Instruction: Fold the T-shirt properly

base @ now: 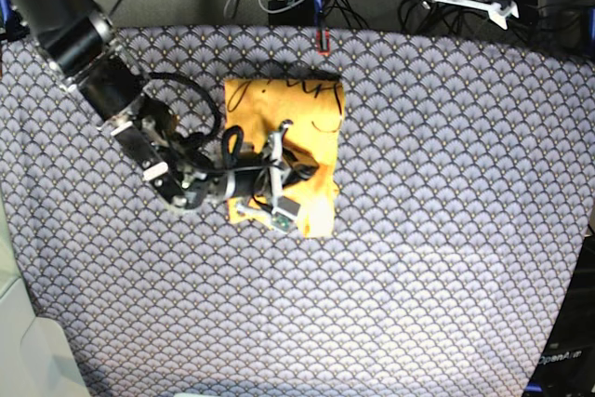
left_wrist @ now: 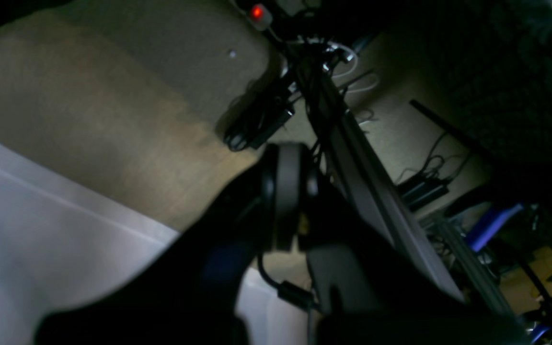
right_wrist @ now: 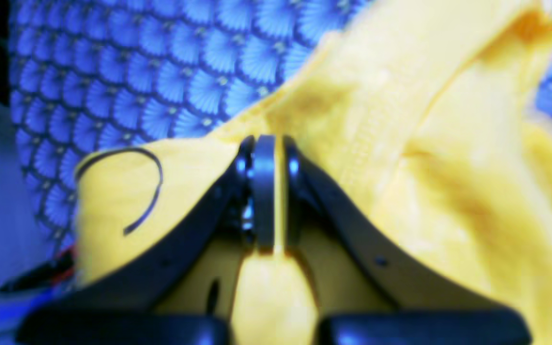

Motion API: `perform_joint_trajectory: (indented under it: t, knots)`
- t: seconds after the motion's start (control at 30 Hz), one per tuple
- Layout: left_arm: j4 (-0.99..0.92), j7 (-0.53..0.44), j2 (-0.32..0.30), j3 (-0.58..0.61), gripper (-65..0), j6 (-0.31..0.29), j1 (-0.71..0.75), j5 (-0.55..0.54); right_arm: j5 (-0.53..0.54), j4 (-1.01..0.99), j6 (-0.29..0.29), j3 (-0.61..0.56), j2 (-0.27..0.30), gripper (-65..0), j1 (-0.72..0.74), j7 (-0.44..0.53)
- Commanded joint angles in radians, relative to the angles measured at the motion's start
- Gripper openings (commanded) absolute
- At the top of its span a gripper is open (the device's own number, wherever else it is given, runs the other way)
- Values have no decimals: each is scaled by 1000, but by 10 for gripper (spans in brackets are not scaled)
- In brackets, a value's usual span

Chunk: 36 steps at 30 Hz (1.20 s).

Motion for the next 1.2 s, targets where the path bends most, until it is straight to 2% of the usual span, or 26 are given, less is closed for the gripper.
perform_joint_trajectory:
  t: [0.0, 0.13, 0.27, 0.37, 0.53, 0.63, 0.83, 0.9, 0.97, 1.17]
  knots:
    - [13, 1, -6, -3, -650, 3, 8, -3, 23, 67, 16, 15, -3, -634, 2, -1]
    - [13, -1, -6, -3, -650, 3, 6, -2, 18, 270, 16, 113, 16, -632, -113, -74]
    - [13, -1, -6, -3, -650, 1, -5, -2, 18, 380, 16, 141, 14, -632, -201, -91]
    - [13, -1, -6, -3, -650, 1, -5, -2, 12, 359, 16, 141, 13, -632, -235, -71]
    - [13, -1, -13, -3, -650, 1, 4, 0, -74, 256, 16, 141, 13, -632, -276, 44]
    - [13, -1, -14, -3, -650, 1, 11, 0, -77, 159, 16, 139, 13, -632, -276, 107]
    - [13, -1, -16, -3, -650, 1, 18, 0, -77, 79, 16, 142, 16, -632, -281, 131]
    - [13, -1, -16, -3, -650, 1, 18, 0, -75, 110, 16, 142, 20, -632, -297, 124]
    - [15, -1, -14, -3, -650, 1, 27, 0, -72, 190, 16, 142, 52, -632, -322, 105]
    - [21, -3, -14, 3, -650, 0, 37, 0, -74, 546, 16, 231, 117, -632, -448, -47]
